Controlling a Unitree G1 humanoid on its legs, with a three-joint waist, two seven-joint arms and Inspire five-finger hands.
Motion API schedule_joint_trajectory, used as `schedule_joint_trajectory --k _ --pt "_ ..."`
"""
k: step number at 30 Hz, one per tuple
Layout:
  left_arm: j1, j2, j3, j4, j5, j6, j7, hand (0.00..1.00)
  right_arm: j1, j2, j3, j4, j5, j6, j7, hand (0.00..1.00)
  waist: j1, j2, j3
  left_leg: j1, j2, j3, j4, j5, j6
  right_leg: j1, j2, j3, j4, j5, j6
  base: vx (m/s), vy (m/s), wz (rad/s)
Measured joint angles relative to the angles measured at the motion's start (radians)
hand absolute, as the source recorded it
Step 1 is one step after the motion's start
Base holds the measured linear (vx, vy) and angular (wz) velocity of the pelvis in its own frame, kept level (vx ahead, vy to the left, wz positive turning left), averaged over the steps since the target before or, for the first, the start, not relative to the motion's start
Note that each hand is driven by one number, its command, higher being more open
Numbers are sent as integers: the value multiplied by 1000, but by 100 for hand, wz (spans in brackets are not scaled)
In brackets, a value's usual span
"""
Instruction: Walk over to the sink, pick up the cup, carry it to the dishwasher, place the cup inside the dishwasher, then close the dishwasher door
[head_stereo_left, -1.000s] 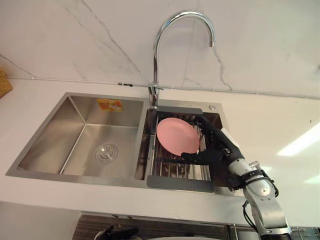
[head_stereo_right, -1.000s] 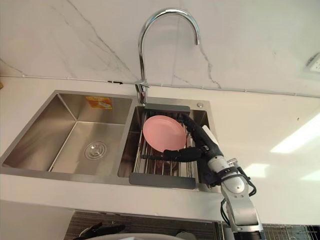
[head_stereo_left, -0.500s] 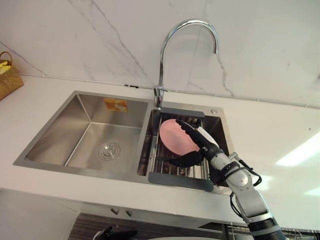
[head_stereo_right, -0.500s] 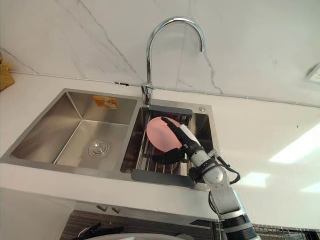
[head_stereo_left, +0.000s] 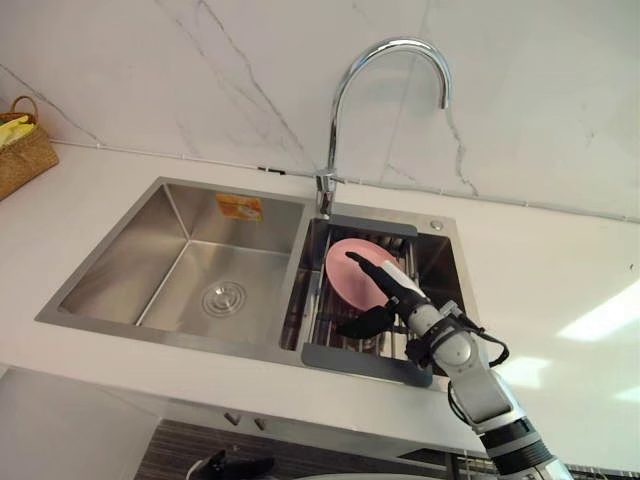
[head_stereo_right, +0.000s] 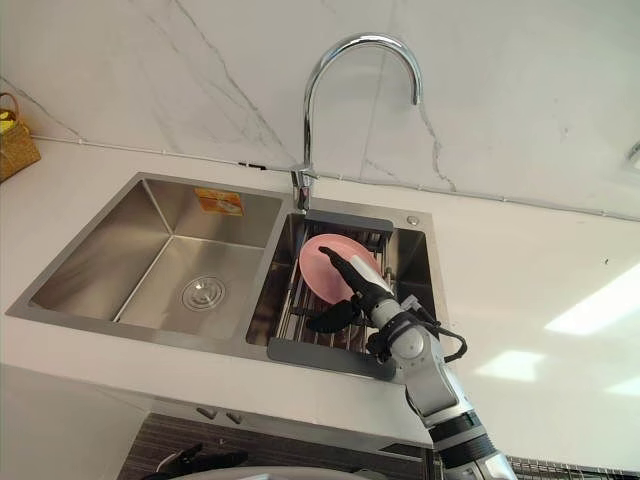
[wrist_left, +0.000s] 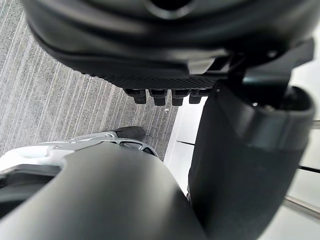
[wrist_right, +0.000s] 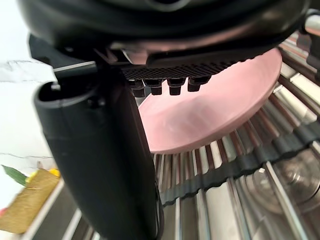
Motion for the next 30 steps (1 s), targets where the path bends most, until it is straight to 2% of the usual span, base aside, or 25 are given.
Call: schedule_joint_trajectory --k 1,6,10,15,21,24,30 --pt "3 0 0 -5 0 0 0 100 -3 5 0 10 -14 2 -14 0 0 0 0 0 -1 -1 0 0 0 0 -1 -1 0 0 0 0 0 0" --pt "13 -1 0 -25 10 0 0 100 -15 15 22 49 -86 -1 -75 0 1 0 0 -1 -2 -4 -2 0 0 0 -2 -5 0 -1 2 0 0 0" --pt "15 -1 1 -29 12 1 0 100 -25 23 25 56 -195 -29 -131 0 1 0 0 -1 -3 -5 -4 0 0 1 -3 -6 0 -3 4 0 0 0" --pt "15 -2 1 -33 31 0 -1 100 -44 28 30 56 -250 -80 -210 0 3 0 0 0 -4 -6 -4 -2 -3 1 -4 -7 1 -3 5 0 0 0" --pt "15 -3 1 -35 34 -1 -2 100 -42 32 57 117 -327 -88 -317 0 7 -1 1 0 -8 -8 -7 -2 -3 2 -9 -11 5 -6 8 0 0 0" --pt "15 -3 1 -35 39 -3 -2 100 -41 36 64 118 -328 -121 -373 0 8 -1 1 1 -9 -9 -7 -1 -2 3 -10 -13 6 -7 11 0 0 0" --pt "15 -4 2 -38 48 -5 -4 100 -41 39 64 118 -323 -126 -438 0 16 -1 1 3 -12 -18 -7 -2 -3 11 -14 -19 6 -10 14 0 0 5"
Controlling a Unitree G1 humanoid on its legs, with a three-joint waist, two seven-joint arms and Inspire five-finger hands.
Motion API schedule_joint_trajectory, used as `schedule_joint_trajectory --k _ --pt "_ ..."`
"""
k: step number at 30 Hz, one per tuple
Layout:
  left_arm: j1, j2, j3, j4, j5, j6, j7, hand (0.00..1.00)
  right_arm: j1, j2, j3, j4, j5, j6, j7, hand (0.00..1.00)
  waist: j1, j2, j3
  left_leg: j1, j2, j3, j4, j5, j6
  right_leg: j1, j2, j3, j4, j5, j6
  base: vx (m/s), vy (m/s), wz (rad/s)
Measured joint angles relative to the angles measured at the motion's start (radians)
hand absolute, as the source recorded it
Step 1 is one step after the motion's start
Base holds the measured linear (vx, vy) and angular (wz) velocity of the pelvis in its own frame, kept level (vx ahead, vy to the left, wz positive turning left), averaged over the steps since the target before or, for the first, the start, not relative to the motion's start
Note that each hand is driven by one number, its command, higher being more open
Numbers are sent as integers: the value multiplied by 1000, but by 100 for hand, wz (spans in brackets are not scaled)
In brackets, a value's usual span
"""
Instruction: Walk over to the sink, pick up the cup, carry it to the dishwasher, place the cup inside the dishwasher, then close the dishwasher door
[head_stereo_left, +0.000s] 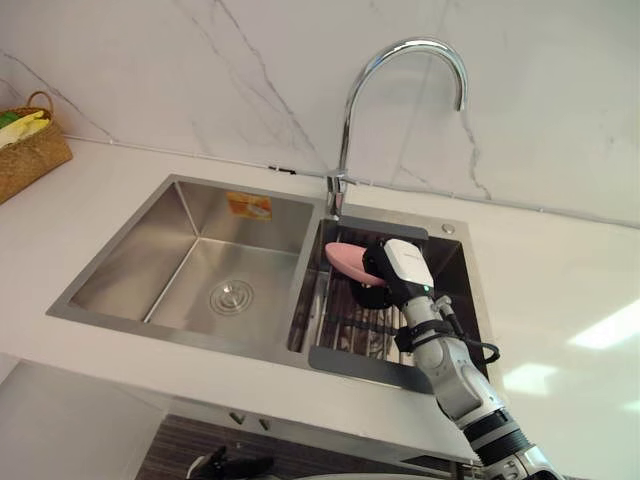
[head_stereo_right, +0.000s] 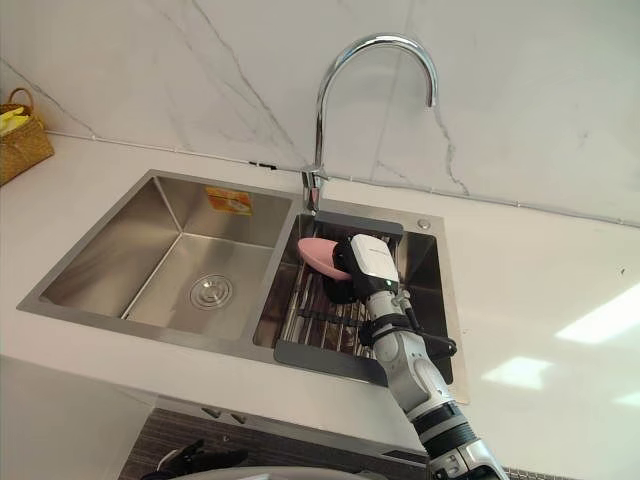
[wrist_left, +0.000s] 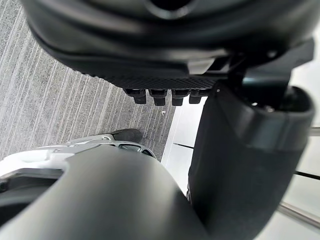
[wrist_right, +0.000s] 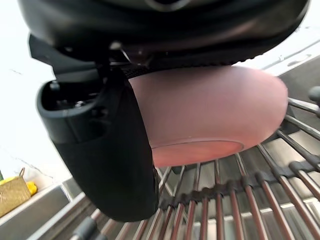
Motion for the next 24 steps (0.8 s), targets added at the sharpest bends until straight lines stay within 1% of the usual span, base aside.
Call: schedule_joint_trajectory --k 3,4,8,12,15,20,24 --pt "0 0 1 0 1 -1 -6 100 -1 0 -3 -1 34 0 -44 0 1 0 0 1 -3 -1 0 0 0 0 -3 0 2 0 1 0 0 0" --pt "0 0 2 0 0 -1 -9 100 -1 0 -8 -8 67 0 -56 0 1 0 0 2 -4 0 0 0 0 0 -5 1 4 -1 1 0 0 0" --pt "1 -1 4 2 1 -4 -11 100 9 1 -55 -73 142 -4 -72 0 0 -1 0 3 -6 1 -1 -1 1 0 -5 4 3 0 0 0 0 0" --pt "2 -3 9 8 2 -15 -11 100 28 1 -156 -161 180 -67 -123 0 1 -1 0 3 -5 7 0 -1 13 0 -1 10 -5 3 -1 0 0 -3" --pt "2 -6 19 16 2 -19 -12 100 41 -1 -216 -215 213 -101 -158 0 -1 -1 0 7 -3 13 0 -2 16 3 3 15 -10 3 -1 0 0 -5" --pt "1 -8 20 28 21 -28 -12 100 58 -21 -291 -303 213 -126 -167 0 -2 -1 0 18 4 24 0 -7 24 10 13 28 -15 4 -2 -11 -6 -7" --pt "-1 -10 20 38 39 -39 -12 100 115 -57 -357 -383 209 -147 -196 0 -9 -1 0 21 5 31 1 -10 29 7 14 37 -9 2 -4 -29 -8 -7"
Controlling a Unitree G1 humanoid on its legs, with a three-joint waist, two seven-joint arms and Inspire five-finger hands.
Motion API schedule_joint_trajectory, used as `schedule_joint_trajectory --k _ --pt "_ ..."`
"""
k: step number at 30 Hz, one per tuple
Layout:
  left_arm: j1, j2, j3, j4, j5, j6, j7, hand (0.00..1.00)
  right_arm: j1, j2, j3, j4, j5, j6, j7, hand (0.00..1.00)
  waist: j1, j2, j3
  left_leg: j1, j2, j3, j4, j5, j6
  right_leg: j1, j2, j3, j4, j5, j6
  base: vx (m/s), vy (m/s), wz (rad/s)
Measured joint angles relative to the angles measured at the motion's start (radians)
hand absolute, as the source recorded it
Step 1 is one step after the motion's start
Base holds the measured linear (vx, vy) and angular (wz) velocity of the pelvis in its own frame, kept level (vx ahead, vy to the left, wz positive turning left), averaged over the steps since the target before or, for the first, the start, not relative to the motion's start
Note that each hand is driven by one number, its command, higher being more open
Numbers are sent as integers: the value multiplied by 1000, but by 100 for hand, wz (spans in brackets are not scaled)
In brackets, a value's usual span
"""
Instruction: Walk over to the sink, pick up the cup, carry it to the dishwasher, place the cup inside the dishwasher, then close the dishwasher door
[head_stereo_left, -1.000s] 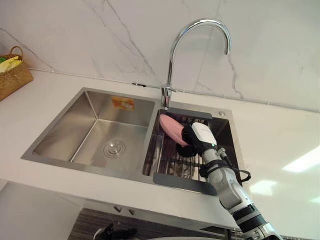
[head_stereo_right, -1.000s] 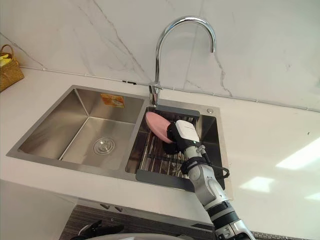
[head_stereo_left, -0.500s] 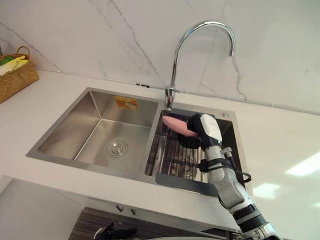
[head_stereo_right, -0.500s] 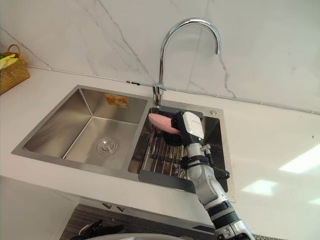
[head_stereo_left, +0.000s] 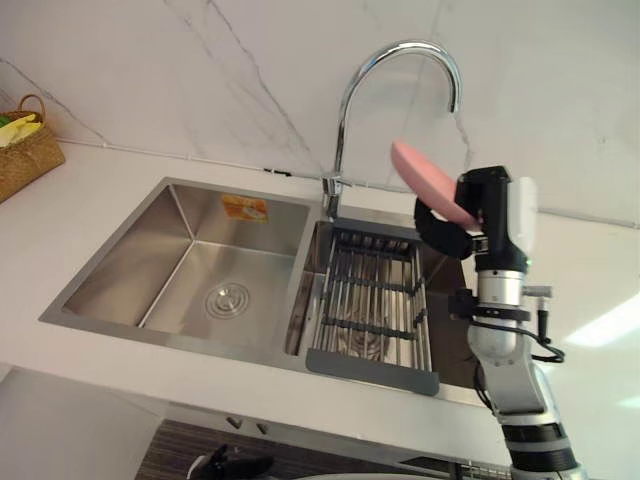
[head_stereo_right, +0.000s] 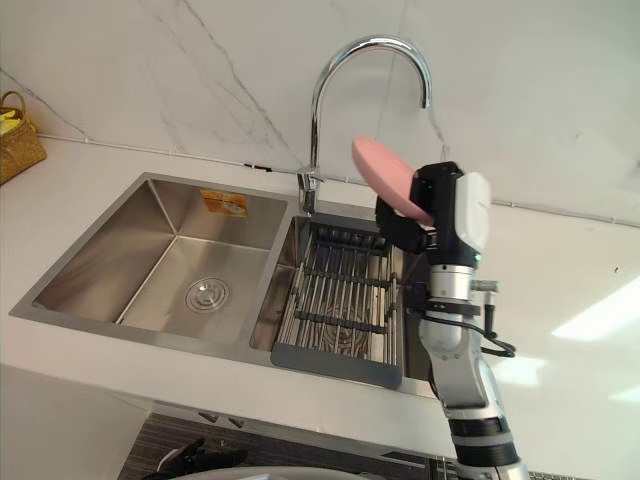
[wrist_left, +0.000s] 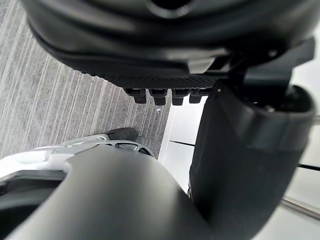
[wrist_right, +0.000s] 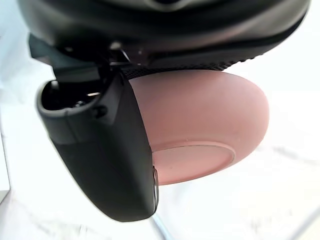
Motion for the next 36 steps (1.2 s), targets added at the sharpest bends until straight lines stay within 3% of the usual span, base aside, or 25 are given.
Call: schedule_joint_trajectory --k 5,8,10,12,13,14,15,16,17,18,19,20,21,22,23,24,25,26,28,31,36 --pt "-10 8 -5 8 3 9 -6 100 104 -38 -145 -22 -65 18 -30 0 -23 -11 6 -15 -5 53 4 -7 11 -96 -20 63 111 -37 -6 -44 21 -32" --pt "-52 40 -33 8 -1 43 -4 100 141 -40 -218 -15 -76 51 -102 0 -64 -46 33 -85 -17 113 36 -14 22 -230 -35 130 188 -43 -12 -81 30 -59" --pt "-84 68 -38 9 -19 75 6 100 180 -39 -251 -14 -76 74 -153 0 -103 -79 68 -127 -8 175 76 -30 29 -274 -16 172 143 13 -20 -94 4 -78" --pt "-93 83 -23 9 -41 86 22 100 210 -37 -265 -14 -75 78 -165 0 -100 -106 86 -133 11 250 97 -47 33 -287 1 161 71 72 -38 -126 -12 -132" --pt "-101 96 -15 14 -82 95 45 100 219 -36 -272 -15 -72 79 -175 0 -98 -120 99 -140 42 329 126 -66 35 -300 -20 14 71 46 -89 -125 -30 -174" --pt "-105 100 -10 17 -103 104 56 100 222 -35 -275 -16 -66 79 -185 0 -105 -117 104 -150 78 369 163 -79 35 -309 -37 -92 110 24 -112 -59 -25 -155" --pt "-108 101 -2 18 -113 108 62 100 225 -35 -276 -17 -55 79 -190 0 -111 -115 107 -157 107 395 196 -91 31 -310 -49 -158 138 26 -117 31 -31 -129" --pt "-107 101 24 30 -143 121 79 100 232 -34 -277 -20 -30 75 -199 0 -113 -120 105 -171 152 446 257 -115 21 -311 -81 -274 200 73 -149 96 -81 -141" --pt "-117 107 51 39 -158 123 105 100 234 -36 -279 -28 -2 69 -210 0 -115 -130 105 -191 203 485 340 -141 4 -339 -80 -304 230 121 -157 102 -124 -131" --pt "-117 107 85 66 -174 125 116 100 231 -33 -280 -29 7 67 -216 0 -118 -135 111 -207 224 496 385 -152 4 -343 -75 -325 232 129 -169 23 -158 -99" --pt "-115 104 117 71 -208 108 132 100 237 -33 -304 -28 29 66 -232 0 -121 -140 119 -223 212 483 390 -163 4 -355 -71 -314 224 132 -173 -56 -89 -55" --pt "-119 97 116 68 -214 109 141 100 234 -34 -324 -25 39 67 -237 0 -123 -135 118 -232 191 481 355 -156 13 -362 -63 -295 207 138 -172 -129 -11 -63" --pt "-124 90 117 66 -219 115 159 100 218 -12 -348 -13 45 66 -244 0 -119 -140 115 -241 180 508 322 -147 28 -367 -41 -242 140 155 -139 -127 12 -33" --pt "-137 90 115 65 -218 121 179 100 214 -5 -355 -5 45 59 -259 0 -128 -129 125 -266 187 507 342 -144 31 -392 -72 -231 255 54 -163 -113 -1 -18" --pt "-139 89 114 61 -217 126 185 100 214 -3 -353 5 45 50 -263 0 -139 -128 125 -272 191 502 355 -146 35 -396 -98 -231 349 -14 -165 -62 -65 12" --pt "-141 91 115 54 -217 131 195 100 214 8 -350 27 42 27 -263 0 -143 -127 125 -282 200 498 386 -150 42 -376 -136 -229 465 -105 -129 -27 -96 2" --pt "-145 95 115 49 -217 132 201 100 213 21 -347 33 41 6 -263 0 -140 -130 123 -297 217 498 430 -156 46 -342 -149 -226 487 -148 -111 -22 -137 -8" --pt "-149 96 115 46 -218 132 203 100 208 23 -344 33 40 -6 -263 0 -138 -136 120 -308 228 499 455 -160 45 -335 -139 -224 461 -155 -95 -46 -189 -31" --pt "-154 88 119 45 -246 124 223 100 183 21 -304 37 40 -38 -262 0 -116 -111 122 -329 289 533 516 -171 31 -298 -45 -221 285 -151 -65 -67 -199 -66" --pt "-147 66 120 48 -297 108 243 100 200 25 -250 71 37 -47 -242 0 -114 -73 122 -309 349 544 533 -157 12 -246 47 -201 165 -95 -92 -100 -143 -42" --pt "-112 42 137 41 -333 102 239 100 239 47 -235 70 24 -48 -188 0 -121 -46 123 -270 349 546 503 -126 6 -221 63 -188 153 -90 -101 -58 -48 -11"
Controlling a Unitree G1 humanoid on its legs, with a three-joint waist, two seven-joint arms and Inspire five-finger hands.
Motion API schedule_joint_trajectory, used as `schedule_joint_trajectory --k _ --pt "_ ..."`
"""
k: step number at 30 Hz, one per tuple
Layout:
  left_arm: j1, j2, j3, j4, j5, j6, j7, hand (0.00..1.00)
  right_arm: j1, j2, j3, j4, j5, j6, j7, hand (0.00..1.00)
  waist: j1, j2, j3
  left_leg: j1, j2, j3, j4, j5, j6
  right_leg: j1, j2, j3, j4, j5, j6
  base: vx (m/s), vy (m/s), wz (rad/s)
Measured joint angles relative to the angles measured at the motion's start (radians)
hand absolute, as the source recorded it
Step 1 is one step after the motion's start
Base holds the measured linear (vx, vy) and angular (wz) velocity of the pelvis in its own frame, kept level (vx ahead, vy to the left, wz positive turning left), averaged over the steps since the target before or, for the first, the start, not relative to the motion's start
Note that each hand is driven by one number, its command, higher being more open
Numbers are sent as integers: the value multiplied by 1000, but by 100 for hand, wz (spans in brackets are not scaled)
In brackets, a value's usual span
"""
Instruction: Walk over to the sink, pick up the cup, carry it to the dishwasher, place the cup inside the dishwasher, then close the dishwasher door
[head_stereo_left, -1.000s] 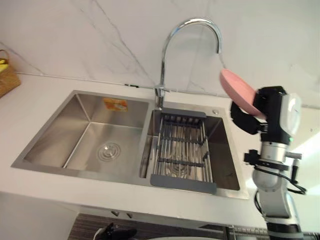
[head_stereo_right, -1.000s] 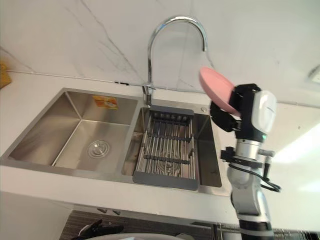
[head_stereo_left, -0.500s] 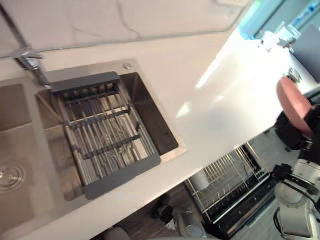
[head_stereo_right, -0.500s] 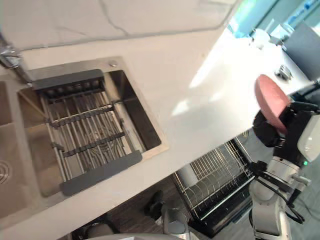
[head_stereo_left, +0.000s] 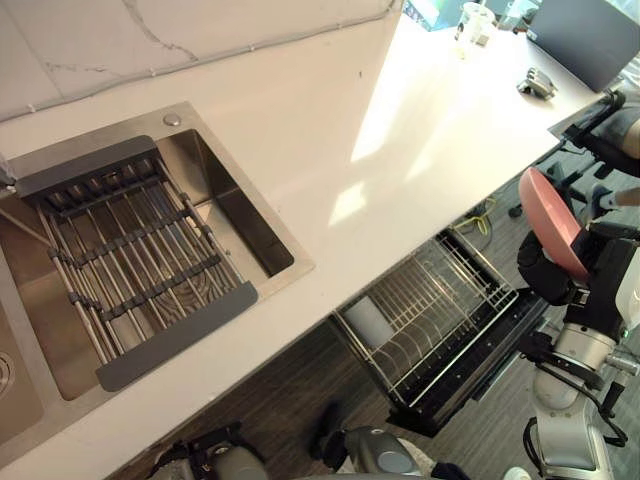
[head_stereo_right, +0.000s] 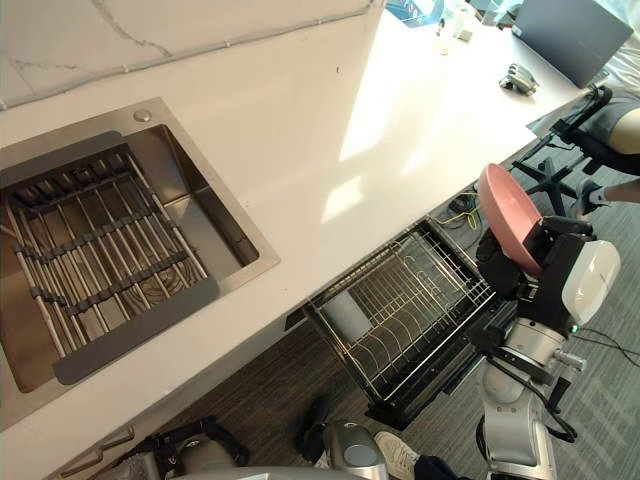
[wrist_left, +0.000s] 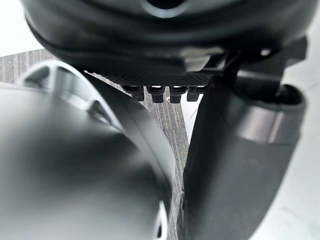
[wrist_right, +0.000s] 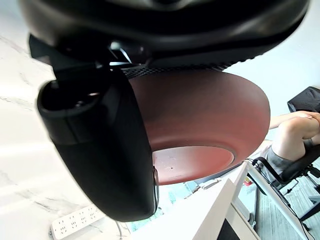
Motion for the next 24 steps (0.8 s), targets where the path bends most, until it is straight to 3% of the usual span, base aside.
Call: schedule_joint_trajectory --k 8,17,22,24 --pt "59 -48 39 -31 -2 -21 -30 100 68 87 10 25 -55 -2 60 0 1 34 -6 39 -17 -7 -35 22 -3 51 0 -17 -27 3 -3 -44 17 7" --pt "67 -58 37 -30 20 -31 -72 100 87 133 57 281 -80 0 55 0 -6 55 -8 34 -38 -38 -47 20 1 86 -12 -59 -60 24 12 -14 52 13" --pt "68 -74 7 -29 20 -67 -173 100 45 136 88 440 -78 22 42 0 -4 96 13 31 -79 -62 -86 31 13 91 -37 -85 -58 28 18 -1 60 18" --pt "68 -76 -35 -32 16 -101 -268 100 -4 122 88 529 -77 35 31 0 4 124 28 20 -106 -72 -113 43 22 79 -55 -96 -53 31 24 -13 91 19"
